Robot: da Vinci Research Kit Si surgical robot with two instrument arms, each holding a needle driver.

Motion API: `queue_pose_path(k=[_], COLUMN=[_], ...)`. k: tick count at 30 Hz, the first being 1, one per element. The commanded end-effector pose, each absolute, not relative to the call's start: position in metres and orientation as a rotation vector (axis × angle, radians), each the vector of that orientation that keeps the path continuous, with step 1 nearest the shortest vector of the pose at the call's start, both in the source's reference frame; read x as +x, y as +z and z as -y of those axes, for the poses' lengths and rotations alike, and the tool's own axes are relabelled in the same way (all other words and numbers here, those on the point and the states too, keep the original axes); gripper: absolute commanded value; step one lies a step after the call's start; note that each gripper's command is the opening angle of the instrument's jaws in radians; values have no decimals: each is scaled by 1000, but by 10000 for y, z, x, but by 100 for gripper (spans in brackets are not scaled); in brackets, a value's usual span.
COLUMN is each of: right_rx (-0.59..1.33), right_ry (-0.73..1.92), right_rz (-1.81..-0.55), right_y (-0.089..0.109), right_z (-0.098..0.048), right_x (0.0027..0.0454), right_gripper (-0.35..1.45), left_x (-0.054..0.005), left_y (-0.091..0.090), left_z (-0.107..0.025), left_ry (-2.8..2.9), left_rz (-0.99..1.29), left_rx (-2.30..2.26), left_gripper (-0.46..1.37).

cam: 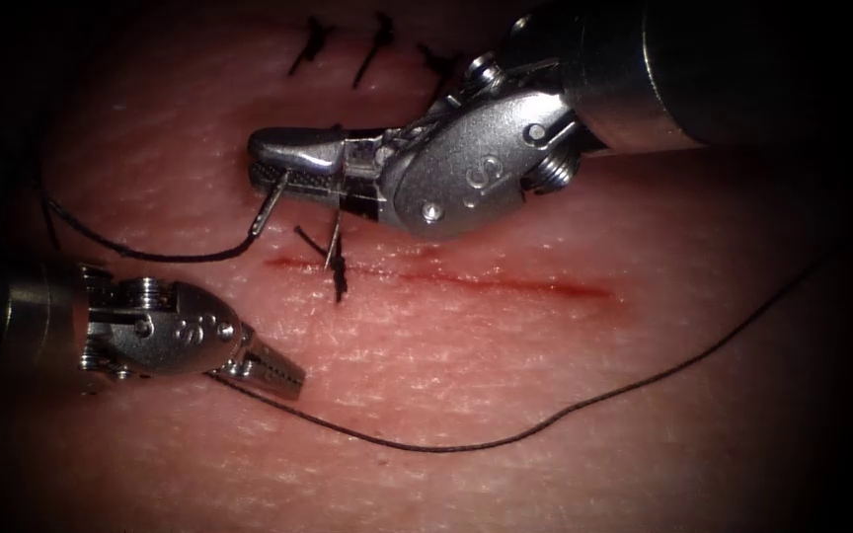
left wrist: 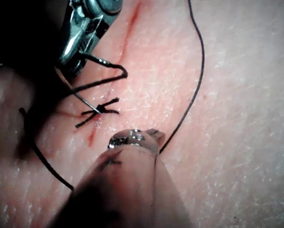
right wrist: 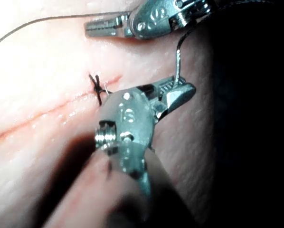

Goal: Wound Closure
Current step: Move the needle to the target

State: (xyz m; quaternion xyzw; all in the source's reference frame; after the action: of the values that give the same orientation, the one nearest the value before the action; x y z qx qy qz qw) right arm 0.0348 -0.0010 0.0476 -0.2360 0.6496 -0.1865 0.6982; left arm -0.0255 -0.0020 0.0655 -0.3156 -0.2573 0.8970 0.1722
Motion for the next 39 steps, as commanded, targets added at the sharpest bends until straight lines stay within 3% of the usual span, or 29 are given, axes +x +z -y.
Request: queue_pose_path(k=[1, 26, 39], right_rx=[-534, -591, -555], right_ry=[-416, -490, -532], right_rz=[-1449, -1423, -1437], right_y=[474, 446, 465], right_z=[9, -17, -19], right_x=[348, 294, 290], right_gripper=[-35, -35, -35], left_x=[-256, -300, -322], left_y=[654, 646, 657], left_z=[19, 11, 20], left_ry=[2537, 2506, 2494], left_rz=[737, 560, 492], left_rx=[-904, -1081, -1118], left_gripper=[-35, -34, -32])
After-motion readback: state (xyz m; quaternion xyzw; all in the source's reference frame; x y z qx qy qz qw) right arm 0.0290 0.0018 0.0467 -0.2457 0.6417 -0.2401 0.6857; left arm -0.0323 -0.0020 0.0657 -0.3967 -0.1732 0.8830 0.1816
